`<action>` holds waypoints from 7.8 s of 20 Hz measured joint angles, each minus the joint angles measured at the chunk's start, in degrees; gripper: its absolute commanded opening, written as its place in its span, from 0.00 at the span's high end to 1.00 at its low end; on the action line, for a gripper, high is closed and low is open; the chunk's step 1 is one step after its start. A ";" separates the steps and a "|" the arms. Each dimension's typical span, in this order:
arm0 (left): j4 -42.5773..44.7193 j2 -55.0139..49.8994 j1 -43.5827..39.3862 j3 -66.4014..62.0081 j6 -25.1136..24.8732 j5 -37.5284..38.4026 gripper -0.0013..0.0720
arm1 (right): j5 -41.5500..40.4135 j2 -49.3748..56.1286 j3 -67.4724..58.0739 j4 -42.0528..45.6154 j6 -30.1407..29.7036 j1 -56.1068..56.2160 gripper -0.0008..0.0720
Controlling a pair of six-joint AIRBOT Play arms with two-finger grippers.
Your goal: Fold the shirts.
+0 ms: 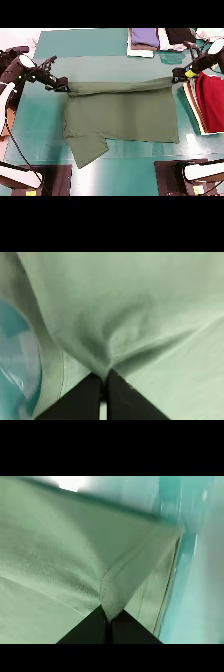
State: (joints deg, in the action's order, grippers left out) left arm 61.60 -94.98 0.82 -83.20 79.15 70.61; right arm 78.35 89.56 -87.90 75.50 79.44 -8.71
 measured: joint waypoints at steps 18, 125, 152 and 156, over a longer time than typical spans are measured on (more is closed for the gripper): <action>9.90 33.18 0.00 33.46 6.95 5.18 0.27 | -1.31 -19.41 16.57 1.11 1.20 -0.04 0.46; -7.96 -12.74 -35.10 -10.56 7.91 -21.35 0.95 | 3.28 -9.05 -4.04 -23.52 -7.28 1.57 0.96; 10.67 16.41 -7.26 -26.45 7.65 -0.11 0.95 | -21.57 5.33 -12.98 -38.42 -9.55 44.63 0.53; 11.52 18.03 -8.39 -26.32 6.10 1.44 0.95 | -17.64 2.34 -6.71 -32.13 -9.22 38.75 0.53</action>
State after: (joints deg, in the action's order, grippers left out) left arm 73.12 -76.95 -7.57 -109.51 85.25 72.05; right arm 60.71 91.90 -94.61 43.38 70.22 30.04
